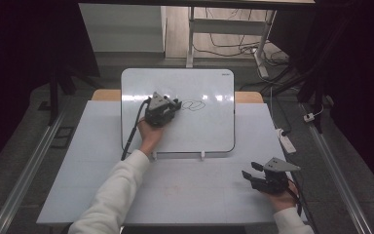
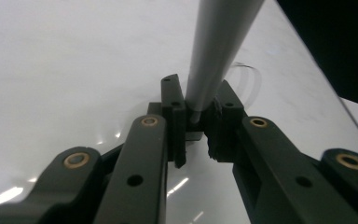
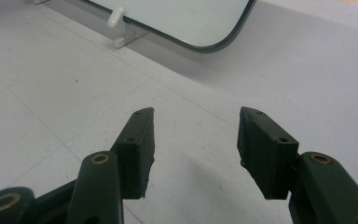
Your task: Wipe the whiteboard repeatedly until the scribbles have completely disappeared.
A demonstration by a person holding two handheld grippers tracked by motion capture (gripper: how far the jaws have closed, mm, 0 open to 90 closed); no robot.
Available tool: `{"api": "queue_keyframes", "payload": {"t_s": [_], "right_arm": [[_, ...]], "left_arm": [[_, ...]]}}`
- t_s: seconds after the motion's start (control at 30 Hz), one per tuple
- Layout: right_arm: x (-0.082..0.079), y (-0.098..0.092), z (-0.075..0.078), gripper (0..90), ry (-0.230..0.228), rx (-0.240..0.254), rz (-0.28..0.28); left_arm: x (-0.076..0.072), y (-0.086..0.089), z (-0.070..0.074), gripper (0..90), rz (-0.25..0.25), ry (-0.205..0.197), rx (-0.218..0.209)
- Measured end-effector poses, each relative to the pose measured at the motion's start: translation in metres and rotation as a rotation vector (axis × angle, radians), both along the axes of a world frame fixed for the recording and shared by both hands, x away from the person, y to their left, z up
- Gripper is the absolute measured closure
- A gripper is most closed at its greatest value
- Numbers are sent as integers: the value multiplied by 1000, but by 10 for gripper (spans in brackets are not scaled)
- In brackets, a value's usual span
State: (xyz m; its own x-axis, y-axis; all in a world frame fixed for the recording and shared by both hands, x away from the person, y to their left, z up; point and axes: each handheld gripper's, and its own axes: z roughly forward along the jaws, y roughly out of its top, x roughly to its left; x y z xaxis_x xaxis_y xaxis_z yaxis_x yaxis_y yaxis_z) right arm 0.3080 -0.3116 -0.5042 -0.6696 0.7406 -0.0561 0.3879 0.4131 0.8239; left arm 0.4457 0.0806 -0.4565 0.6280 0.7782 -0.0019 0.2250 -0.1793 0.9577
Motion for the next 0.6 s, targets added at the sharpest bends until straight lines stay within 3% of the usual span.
{"api": "queue_keyframes", "payload": {"t_s": [0.07,0.13,0.23,0.3,0.37,0.53,0.6], "right_arm": [[0,-1,0,460,-4,0,0],[0,-2,0,460,-2,5,-5],[0,-4,0,460,1,8,-7],[-1,-4,0,460,0,7,-6],[-1,-3,0,460,0,6,-6],[-2,-2,1,459,-4,3,-7],[-1,-4,0,459,-2,6,-9]], "left_arm": [[1,0,2,777,0,-7,14],[5,11,7,777,28,-12,9],[11,37,15,777,87,4,-60],[12,39,15,777,92,5,-63],[11,30,12,777,66,9,-55],[1,-16,-2,777,-41,10,11],[-1,-24,-3,777,-53,-1,40]]}}
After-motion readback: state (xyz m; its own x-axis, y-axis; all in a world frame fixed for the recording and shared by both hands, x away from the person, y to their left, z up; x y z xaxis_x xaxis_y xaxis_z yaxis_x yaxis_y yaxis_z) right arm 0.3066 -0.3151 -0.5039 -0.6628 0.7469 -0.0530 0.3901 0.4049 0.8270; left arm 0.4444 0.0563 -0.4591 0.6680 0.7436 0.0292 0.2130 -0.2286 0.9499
